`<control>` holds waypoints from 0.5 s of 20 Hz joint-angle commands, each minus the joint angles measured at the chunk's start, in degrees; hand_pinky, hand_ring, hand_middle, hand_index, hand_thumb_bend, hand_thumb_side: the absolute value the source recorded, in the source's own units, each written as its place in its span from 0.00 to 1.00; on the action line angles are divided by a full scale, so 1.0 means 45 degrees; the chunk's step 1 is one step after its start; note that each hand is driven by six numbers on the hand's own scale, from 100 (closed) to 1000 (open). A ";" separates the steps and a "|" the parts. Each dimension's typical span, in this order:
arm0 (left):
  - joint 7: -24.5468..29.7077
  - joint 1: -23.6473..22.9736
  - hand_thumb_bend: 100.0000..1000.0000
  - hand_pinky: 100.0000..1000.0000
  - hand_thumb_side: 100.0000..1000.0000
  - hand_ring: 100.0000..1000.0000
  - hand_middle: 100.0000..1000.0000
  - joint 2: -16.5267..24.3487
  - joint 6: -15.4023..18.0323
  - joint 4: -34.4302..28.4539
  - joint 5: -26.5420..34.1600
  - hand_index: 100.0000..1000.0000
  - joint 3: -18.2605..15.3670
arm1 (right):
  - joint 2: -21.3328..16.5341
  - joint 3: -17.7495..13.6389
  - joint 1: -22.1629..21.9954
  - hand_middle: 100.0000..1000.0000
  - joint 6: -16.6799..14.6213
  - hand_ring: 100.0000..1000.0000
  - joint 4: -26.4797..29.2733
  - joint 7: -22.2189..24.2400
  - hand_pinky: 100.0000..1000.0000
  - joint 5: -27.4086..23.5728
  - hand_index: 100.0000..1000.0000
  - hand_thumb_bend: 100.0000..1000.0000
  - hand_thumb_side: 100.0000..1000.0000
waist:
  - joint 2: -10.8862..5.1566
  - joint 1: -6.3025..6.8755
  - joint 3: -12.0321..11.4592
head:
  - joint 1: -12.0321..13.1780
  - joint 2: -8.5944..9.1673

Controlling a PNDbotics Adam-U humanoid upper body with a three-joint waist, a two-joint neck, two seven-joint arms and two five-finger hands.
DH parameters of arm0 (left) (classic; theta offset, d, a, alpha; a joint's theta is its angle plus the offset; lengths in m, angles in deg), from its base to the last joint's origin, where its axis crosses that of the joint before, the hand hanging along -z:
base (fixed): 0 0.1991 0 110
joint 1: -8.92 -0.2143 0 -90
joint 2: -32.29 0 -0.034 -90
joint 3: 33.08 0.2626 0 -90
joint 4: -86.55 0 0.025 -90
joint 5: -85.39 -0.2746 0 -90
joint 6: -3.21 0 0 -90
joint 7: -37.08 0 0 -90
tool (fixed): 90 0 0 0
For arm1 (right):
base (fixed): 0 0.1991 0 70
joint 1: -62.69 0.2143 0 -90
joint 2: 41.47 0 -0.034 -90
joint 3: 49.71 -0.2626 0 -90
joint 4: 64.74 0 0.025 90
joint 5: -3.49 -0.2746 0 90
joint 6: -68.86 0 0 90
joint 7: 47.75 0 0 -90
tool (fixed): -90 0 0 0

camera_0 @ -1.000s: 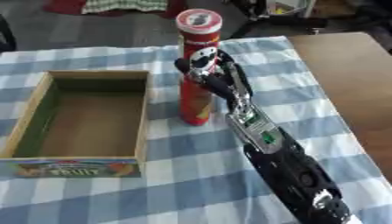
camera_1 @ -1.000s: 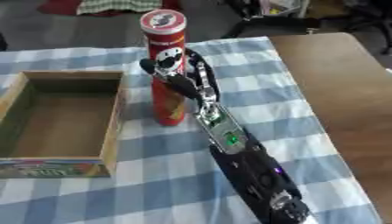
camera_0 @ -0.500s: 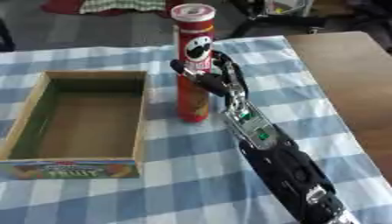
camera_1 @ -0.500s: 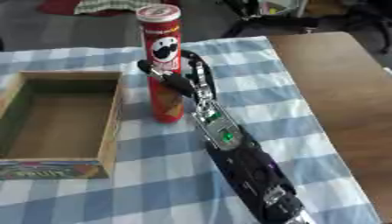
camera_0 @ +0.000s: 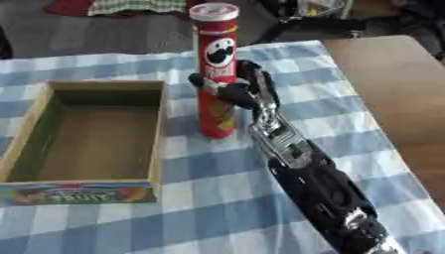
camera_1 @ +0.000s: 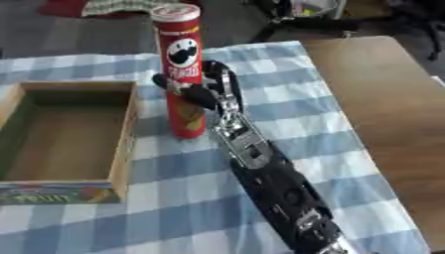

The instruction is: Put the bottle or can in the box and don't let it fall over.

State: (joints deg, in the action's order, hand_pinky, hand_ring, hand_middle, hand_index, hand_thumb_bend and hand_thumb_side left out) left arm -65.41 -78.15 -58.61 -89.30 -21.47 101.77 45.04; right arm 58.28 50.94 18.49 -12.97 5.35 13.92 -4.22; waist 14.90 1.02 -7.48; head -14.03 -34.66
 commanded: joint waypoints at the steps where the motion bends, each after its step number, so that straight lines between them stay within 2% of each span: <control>1: 0.0052 0.0070 0.31 1.00 0.56 0.89 0.86 0.0212 0.0019 -0.0143 0.0031 0.77 -0.0057 | -0.0067 0.0025 0.0222 0.49 -0.0057 0.65 0.0274 -0.0308 0.77 -0.0057 0.44 0.82 0.15 | -0.0163 0.0046 -0.0011 | -0.0030 0.0114; 5: 0.0056 0.0070 0.31 1.00 0.56 0.89 0.86 0.0217 0.0024 -0.0142 0.0037 0.77 -0.0065 | -0.0088 0.0042 0.0188 0.41 -0.0123 0.55 0.0495 -0.0707 0.73 -0.0033 0.30 0.73 0.07 | -0.0169 0.0049 0.0004 | -0.0037 0.0132; 6: 0.0058 0.0070 0.31 1.00 0.56 0.89 0.86 0.0218 0.0025 -0.0142 0.0038 0.77 -0.0066 | -0.0089 0.0049 0.0170 0.41 -0.0191 0.55 0.0545 -0.0799 0.73 -0.0069 0.30 0.73 0.07 | -0.0170 0.0048 0.0006 | -0.0039 0.0134; 7: 0.0060 0.0068 0.31 1.00 0.56 0.89 0.86 0.0220 0.0026 -0.0142 0.0037 0.77 -0.0068 | -0.0085 0.0039 0.0154 0.35 -0.0308 0.49 0.0598 -0.0913 0.70 -0.0132 0.24 0.69 0.03 | -0.0172 0.0048 0.0009 | -0.0038 0.0136; 10: 0.0063 0.0066 0.30 1.00 0.56 0.89 0.86 0.0237 0.0031 -0.0145 0.0039 0.77 -0.0076 | -0.0085 0.0058 0.0105 0.27 -0.0858 0.41 0.0709 -0.1151 0.69 -0.0408 0.16 0.65 0.00 | -0.0185 0.0049 0.0017 | -0.0018 0.0104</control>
State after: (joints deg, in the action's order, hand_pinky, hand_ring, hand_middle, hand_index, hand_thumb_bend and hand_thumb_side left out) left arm -65.26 -78.15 -58.61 -89.22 -21.47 101.77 45.04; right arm 58.28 51.28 18.00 -15.91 6.99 9.18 -5.47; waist 14.90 1.04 -7.43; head -14.09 -34.64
